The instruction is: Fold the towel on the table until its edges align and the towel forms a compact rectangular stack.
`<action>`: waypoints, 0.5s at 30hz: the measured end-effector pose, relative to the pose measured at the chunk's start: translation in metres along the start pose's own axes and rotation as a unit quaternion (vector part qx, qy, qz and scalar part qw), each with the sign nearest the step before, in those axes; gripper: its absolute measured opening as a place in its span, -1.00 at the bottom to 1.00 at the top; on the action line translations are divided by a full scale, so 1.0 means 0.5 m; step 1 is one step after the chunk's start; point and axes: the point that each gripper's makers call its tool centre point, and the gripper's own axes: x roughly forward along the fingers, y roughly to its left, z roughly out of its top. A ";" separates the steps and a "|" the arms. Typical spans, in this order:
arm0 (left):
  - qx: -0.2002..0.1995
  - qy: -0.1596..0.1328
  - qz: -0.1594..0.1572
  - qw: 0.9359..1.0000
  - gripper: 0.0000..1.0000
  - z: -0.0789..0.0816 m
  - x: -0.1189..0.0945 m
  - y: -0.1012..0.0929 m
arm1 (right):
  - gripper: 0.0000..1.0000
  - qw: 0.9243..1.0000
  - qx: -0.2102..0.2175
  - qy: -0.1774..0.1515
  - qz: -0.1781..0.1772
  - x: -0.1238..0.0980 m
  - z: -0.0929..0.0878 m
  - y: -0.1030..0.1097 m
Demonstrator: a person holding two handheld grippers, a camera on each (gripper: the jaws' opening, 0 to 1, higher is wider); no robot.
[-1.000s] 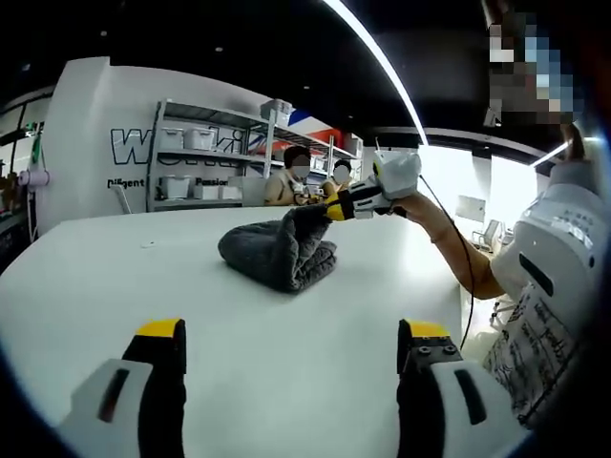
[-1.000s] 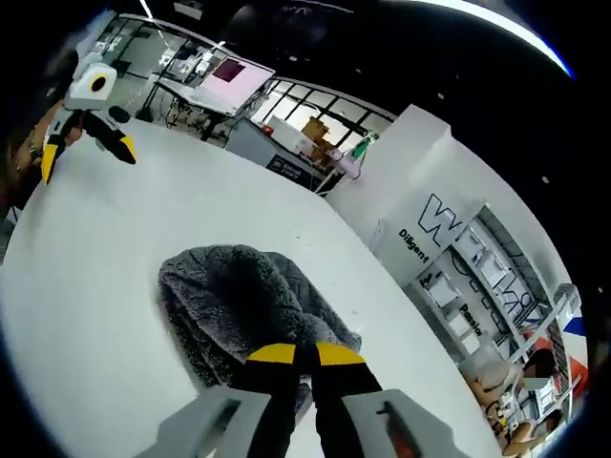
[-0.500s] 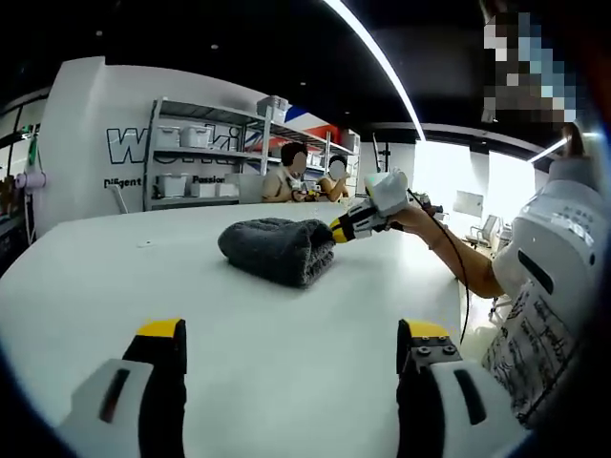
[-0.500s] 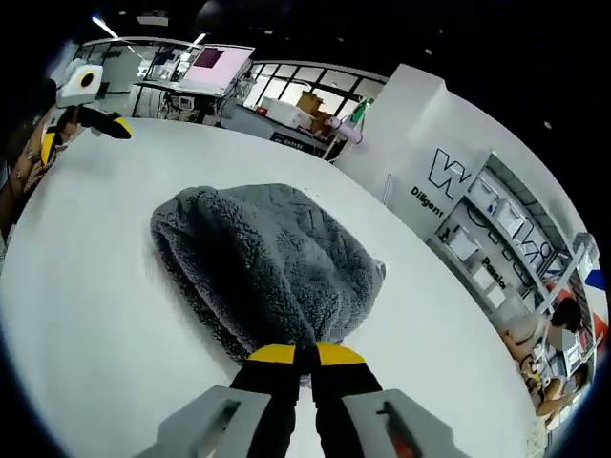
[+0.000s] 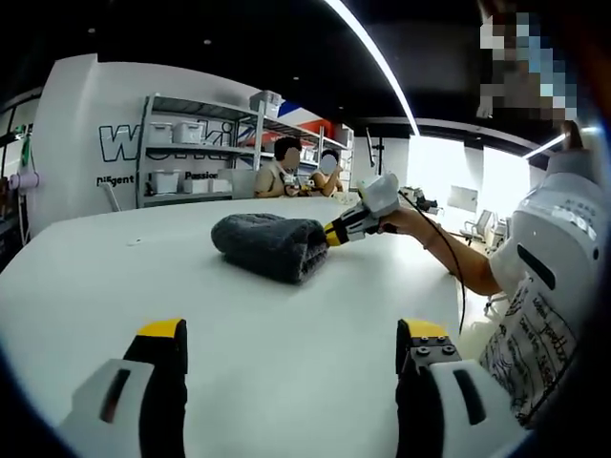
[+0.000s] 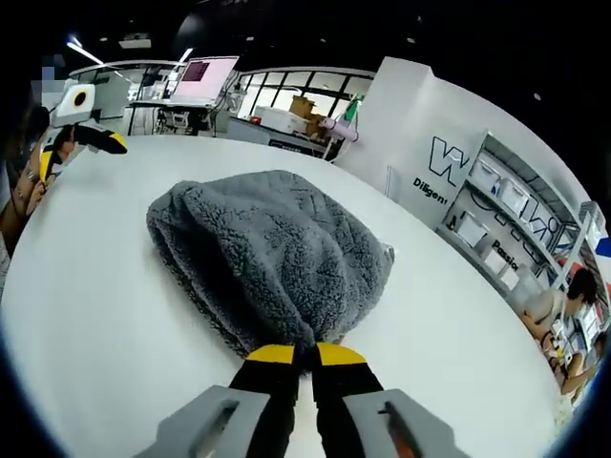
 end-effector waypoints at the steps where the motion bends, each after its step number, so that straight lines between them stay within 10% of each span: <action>1: 0.000 0.001 -0.001 1.000 0.91 0.000 0.000 -0.001 | -0.85 1.000 0.001 0.000 0.001 -0.002 0.002 0.000; 15: -0.003 -0.002 0.003 1.000 0.91 -0.003 -0.012 0.005 | 0.10 1.000 0.018 -0.021 0.001 -0.077 0.046 -0.016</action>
